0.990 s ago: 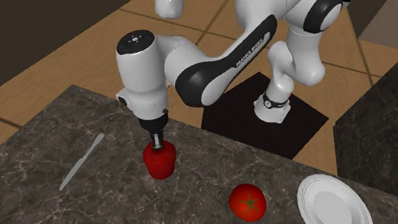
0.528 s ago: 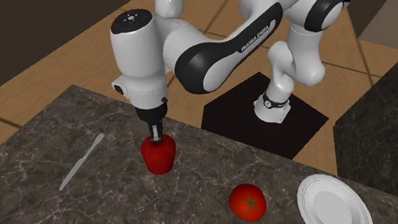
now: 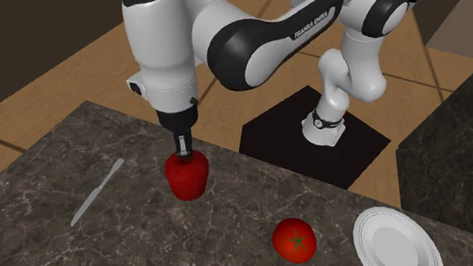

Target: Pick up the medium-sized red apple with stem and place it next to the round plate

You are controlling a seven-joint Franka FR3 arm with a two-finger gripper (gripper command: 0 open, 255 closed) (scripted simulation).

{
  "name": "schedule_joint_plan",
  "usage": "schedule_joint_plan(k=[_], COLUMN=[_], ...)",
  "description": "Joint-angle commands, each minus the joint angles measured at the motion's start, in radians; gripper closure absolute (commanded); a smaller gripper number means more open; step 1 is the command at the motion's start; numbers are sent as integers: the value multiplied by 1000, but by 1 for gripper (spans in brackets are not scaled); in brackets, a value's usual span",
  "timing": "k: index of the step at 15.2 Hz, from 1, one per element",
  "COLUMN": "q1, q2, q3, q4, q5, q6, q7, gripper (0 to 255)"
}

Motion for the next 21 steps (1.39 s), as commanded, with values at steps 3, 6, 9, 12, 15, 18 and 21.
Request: schedule_joint_plan(k=[3,6,9,12,15,18,21], q1=[0,0,-1,-2,-3,10,50], q2=[7,14,25,41,60,37,-58], q3=[0,0,0,0,1,6,23], q4=[63,115,172,235,307,294,155], q5=[0,-1,-1,0,0,-1,-6], q6=[-56,-100,-146,-195,-246,-256,-209], q7=[4,7,9,12,15,33,85], gripper=[255,255,255,255,255,255,255])
